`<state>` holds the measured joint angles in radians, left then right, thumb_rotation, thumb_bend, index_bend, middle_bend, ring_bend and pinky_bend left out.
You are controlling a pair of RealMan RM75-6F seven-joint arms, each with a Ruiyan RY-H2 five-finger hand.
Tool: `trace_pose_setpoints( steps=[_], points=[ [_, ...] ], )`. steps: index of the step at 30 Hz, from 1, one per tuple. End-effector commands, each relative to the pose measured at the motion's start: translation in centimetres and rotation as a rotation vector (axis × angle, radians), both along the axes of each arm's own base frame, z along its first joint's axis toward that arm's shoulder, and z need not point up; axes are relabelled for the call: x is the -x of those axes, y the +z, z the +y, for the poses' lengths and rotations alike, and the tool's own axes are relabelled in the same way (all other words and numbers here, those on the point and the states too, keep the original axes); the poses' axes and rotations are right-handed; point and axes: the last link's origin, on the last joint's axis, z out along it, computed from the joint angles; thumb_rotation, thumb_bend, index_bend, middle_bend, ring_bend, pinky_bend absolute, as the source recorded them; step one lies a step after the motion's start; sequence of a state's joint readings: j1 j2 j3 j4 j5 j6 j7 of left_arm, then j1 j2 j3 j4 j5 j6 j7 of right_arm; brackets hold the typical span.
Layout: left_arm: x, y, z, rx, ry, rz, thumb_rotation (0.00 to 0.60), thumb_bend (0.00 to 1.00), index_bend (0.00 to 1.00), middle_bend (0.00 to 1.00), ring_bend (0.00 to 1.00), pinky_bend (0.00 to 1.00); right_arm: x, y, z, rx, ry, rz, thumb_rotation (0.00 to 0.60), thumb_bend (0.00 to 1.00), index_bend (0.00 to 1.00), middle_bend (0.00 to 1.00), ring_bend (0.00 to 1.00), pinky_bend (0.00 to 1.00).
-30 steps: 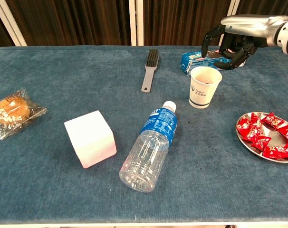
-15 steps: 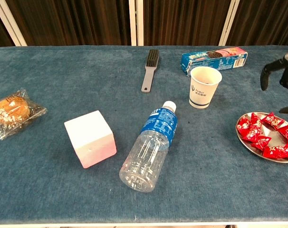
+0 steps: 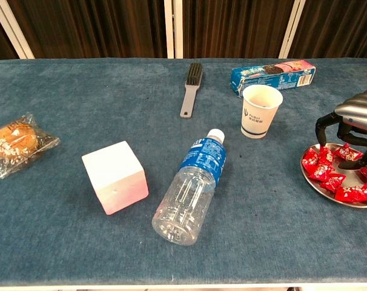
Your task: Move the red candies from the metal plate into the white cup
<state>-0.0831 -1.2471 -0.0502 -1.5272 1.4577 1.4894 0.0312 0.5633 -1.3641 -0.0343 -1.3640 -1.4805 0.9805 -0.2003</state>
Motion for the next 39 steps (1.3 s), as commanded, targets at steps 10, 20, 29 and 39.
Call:
trace_pose_setpoints(
  steps=[10, 20, 29, 39],
  points=[
    [0.1, 0.0, 0.1, 0.001, 0.001, -0.003, 0.600, 0.00, 0.01, 0.00, 0.00, 0.00, 0.0, -0.8, -0.6, -0.017, 0.001, 0.010, 0.600, 0.40, 0.53, 0.94, 1.00, 1.00],
    [0.2, -0.2, 0.1, 0.004, 0.004, -0.005, 0.600, 0.00, 0.01, 0.00, 0.00, 0.00, 0.4, -0.9, -0.7, -0.027, -0.016, 0.029, 0.600, 0.43, 0.55, 0.94, 1.00, 1.00],
    [0.1, -0.3, 0.3, 0.005, 0.000, -0.006, 0.600, 0.00, 0.01, 0.00, 0.00, 0.00, 0.6, -1.4, -0.8, -0.036, -0.026, 0.028, 0.600, 0.54, 0.63, 0.94, 1.00, 1.00],
    [0.2, -0.2, 0.3, 0.002, 0.000, -0.006, 0.600, 0.00, 0.01, 0.00, 0.00, 0.00, -0.3, 0.2, -0.8, 0.012, -0.006, -0.038, 0.600, 0.66, 0.71, 0.94, 1.00, 1.00]
  ],
)
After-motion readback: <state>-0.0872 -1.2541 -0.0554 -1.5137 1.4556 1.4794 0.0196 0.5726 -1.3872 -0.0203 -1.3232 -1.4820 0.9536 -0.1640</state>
